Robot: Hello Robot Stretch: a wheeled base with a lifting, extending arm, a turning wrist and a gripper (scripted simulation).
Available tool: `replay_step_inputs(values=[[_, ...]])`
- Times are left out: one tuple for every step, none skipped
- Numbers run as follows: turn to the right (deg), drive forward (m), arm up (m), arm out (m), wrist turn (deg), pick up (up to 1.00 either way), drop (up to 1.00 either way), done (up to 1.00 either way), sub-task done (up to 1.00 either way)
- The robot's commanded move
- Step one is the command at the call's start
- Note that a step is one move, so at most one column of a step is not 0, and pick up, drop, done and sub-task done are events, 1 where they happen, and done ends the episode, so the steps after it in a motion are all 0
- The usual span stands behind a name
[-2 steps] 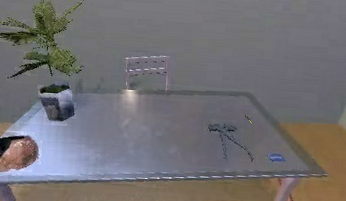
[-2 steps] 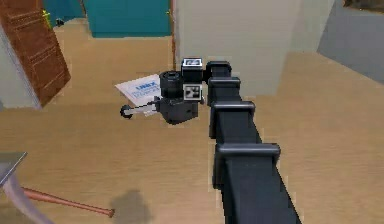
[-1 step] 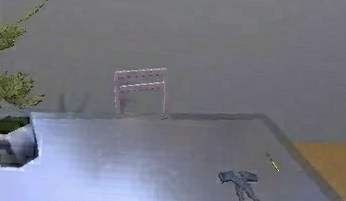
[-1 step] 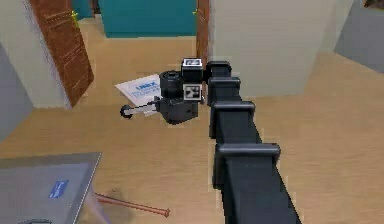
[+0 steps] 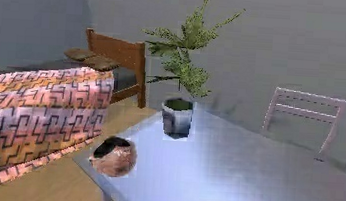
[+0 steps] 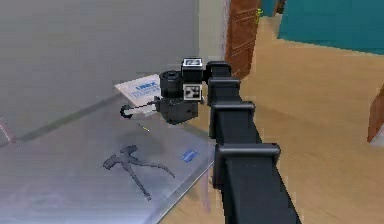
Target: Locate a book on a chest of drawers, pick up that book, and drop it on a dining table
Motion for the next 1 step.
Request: replay_step_inputs(values=[[-45.0,0.00,0.00,0.00,0.0,0.00,0.00,0.00,0.00]])
